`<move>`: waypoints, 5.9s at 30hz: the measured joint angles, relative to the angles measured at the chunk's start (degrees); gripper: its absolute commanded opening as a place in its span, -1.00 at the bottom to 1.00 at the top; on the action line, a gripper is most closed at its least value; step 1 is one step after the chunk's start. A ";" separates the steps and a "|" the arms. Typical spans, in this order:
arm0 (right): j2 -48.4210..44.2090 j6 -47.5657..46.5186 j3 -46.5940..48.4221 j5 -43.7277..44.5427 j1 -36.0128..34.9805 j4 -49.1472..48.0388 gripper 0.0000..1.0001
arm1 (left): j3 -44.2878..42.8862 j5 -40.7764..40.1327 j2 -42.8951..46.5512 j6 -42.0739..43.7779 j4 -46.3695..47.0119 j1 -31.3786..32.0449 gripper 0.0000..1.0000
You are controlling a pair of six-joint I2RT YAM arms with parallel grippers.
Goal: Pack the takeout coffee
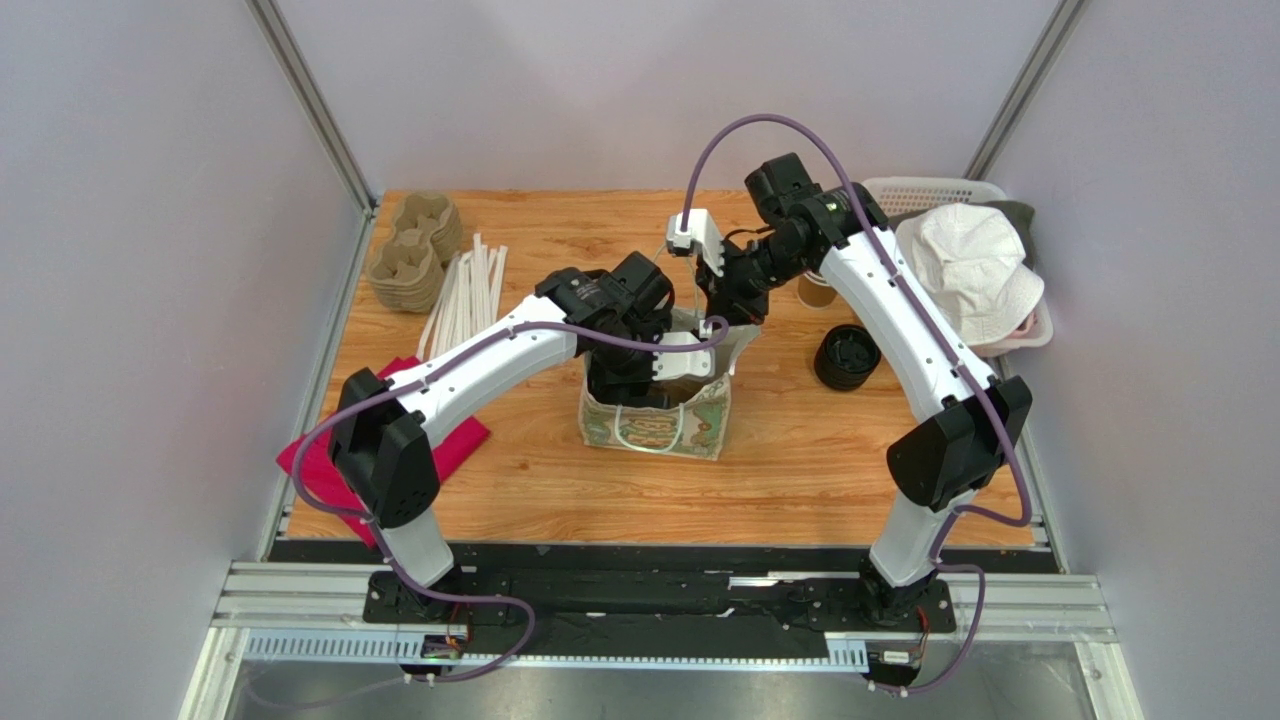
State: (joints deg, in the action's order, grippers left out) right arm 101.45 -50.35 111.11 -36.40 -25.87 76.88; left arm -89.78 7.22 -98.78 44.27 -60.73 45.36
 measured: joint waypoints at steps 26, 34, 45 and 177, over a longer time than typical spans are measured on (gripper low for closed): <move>0.00 0.57 0.72 1.46 0.00 0.20 -1.00 | -2.62 -0.24 -0.28 0.61 -4.31 0.68 0.23; -0.04 1.05 0.81 2.03 -0.02 0.22 -1.00 | 4.76 -0.90 2.93 1.07 1.73 0.68 -0.78; -3.50 2.16 -0.04 5.14 -1.05 0.33 -1.00 | 6.16 -1.36 9.27 0.94 8.76 0.68 -1.00; -12.55 0.98 -16.55 7.98 -0.20 -14.73 -1.00 | -6.64 1.84 -4.02 2.16 -2.86 1.92 0.98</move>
State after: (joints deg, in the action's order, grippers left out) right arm 88.90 -49.36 94.56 -28.42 -26.06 62.15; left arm -96.42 9.06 -102.80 46.44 -63.59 47.29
